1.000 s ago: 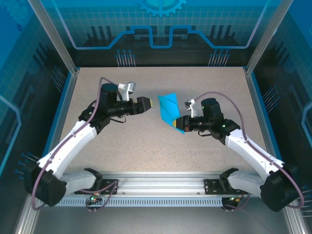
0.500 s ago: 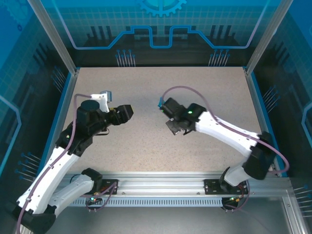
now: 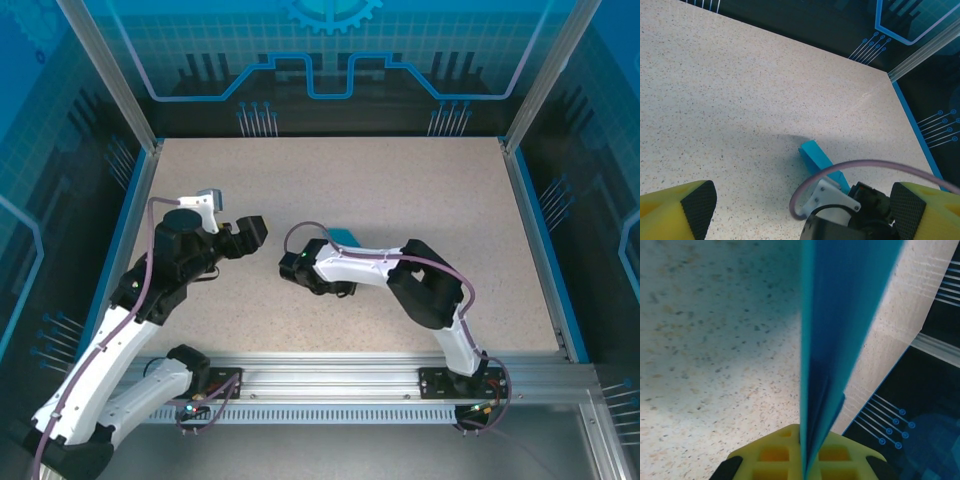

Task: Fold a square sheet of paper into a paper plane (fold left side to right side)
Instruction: Turn over the paper at the center of the table.

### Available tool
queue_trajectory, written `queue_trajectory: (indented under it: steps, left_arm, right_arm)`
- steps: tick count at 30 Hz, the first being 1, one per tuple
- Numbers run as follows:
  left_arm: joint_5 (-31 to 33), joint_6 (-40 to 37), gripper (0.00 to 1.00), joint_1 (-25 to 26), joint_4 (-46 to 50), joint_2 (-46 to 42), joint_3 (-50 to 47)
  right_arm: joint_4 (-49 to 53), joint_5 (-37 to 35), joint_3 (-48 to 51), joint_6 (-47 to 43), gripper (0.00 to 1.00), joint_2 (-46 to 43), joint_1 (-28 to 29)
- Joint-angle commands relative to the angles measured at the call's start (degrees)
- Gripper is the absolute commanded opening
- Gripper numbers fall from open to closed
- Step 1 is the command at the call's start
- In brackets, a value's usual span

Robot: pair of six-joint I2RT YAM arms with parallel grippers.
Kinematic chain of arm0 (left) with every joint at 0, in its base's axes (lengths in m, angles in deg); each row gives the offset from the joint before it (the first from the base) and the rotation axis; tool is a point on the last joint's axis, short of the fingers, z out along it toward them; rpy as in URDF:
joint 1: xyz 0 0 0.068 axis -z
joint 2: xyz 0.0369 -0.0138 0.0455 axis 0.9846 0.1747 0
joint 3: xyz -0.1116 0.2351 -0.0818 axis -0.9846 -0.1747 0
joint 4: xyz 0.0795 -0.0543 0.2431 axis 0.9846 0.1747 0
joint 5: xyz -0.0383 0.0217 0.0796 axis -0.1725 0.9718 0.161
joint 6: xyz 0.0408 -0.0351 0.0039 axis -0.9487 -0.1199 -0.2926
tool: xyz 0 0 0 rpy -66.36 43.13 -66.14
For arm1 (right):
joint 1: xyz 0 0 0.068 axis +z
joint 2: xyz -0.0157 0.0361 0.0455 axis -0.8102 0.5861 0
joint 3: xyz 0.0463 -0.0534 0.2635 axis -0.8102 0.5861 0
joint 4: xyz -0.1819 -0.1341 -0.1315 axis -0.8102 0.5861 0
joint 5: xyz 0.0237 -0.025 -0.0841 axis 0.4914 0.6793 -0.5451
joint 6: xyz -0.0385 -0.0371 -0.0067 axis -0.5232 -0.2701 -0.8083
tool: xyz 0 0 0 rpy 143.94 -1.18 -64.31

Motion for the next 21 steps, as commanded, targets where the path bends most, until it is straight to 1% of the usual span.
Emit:
queue_trajectory:
  steps: [1,2,4,6,10,13,18,21]
  left_arm:
    - [0.91,-0.64,0.94,-0.21,0.9,0.66,-0.49]
    - [0.91,-0.29,0.94,-0.2,1.05,1.09,-0.37]
    - [0.66,0.11,0.94,-0.22,1.45,2.25,0.11]
    - [0.09,0.78,0.95,-0.2,2.18,4.12,1.01]
    - [-2.72,2.82,0.96,-0.71,2.92,8.05,2.51]
    - [-6.18,5.23,0.96,-2.08,1.74,10.54,2.22]
    - [-14.86,10.13,0.95,-5.36,-2.64,14.98,-0.62]
    - [-18.21,11.47,0.93,-5.91,-6.0,17.45,-2.71]
  right_arm:
    - [0.96,4.69,-1.06,-3.7,0.06,0.75,1.87]
    - [0.36,7.1,-0.72,-4.55,0.08,0.75,2.05]
    - [-0.39,10.91,-0.01,-5.11,0.15,0.07,2.02]
    - [-0.91,13.57,0.61,-5.05,0.24,-1.34,2.01]
    - [-2.11,18.55,1.75,-4.27,0.37,-6.01,1.62]
    - [-4.25,23.96,3.73,-4.1,0.48,-11.16,1.53]
    - [-8.94,32.64,9.65,-4.66,0.68,-21.28,1.18]
    - [-11.33,36.02,13.53,-3.69,0.72,-27.0,-0.01]
